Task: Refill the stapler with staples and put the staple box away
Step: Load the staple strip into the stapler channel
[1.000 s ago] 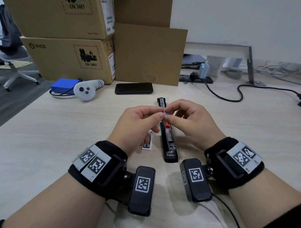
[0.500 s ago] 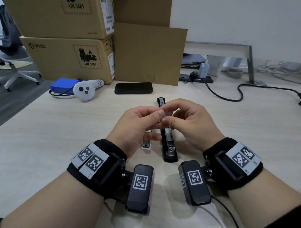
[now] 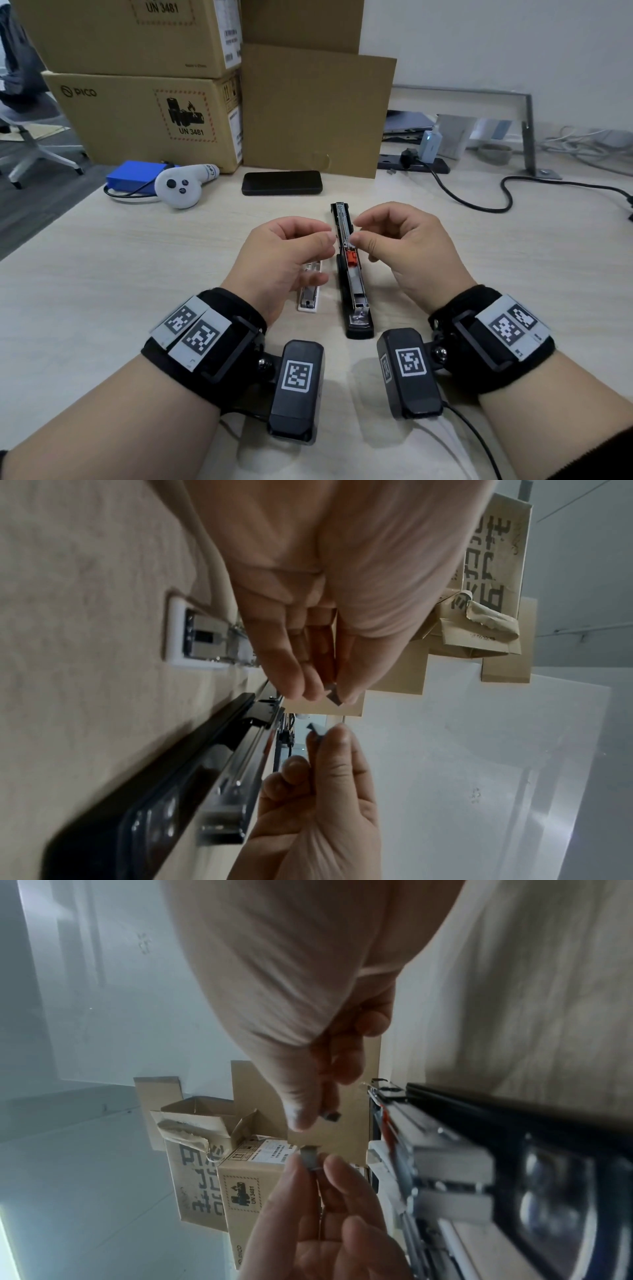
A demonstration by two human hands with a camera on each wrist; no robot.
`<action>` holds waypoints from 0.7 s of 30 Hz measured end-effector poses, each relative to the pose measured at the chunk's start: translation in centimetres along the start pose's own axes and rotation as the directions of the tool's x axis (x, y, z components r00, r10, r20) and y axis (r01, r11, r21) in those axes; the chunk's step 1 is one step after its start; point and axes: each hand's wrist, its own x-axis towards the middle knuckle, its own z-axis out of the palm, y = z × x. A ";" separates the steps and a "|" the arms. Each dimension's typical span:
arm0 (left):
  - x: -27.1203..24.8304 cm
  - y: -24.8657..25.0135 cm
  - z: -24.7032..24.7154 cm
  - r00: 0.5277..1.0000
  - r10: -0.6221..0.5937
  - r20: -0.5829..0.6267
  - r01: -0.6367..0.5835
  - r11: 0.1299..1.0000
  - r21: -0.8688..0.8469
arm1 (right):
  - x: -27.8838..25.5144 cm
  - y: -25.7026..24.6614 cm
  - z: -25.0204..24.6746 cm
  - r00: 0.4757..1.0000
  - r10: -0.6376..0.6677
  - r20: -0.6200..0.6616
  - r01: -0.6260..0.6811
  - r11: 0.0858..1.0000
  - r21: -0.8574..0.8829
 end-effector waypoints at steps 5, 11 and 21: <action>0.0 0.0 0.1 1.000 -0.008 -0.017 0.008 1.000 0.014 | -0.1 0.3 -0.1 0.996 0.079 0.034 -0.075 0.990 -0.121; 0.0 -0.1 0.2 1.000 -0.003 -0.015 0.003 0.999 0.037 | -0.2 0.6 0.1 0.995 0.092 0.043 -0.085 0.987 -0.135; 0.0 -0.1 0.2 1.000 0.003 -0.012 -0.002 0.999 0.050 | -0.2 0.4 0.0 0.990 0.083 0.116 -0.056 0.975 -0.216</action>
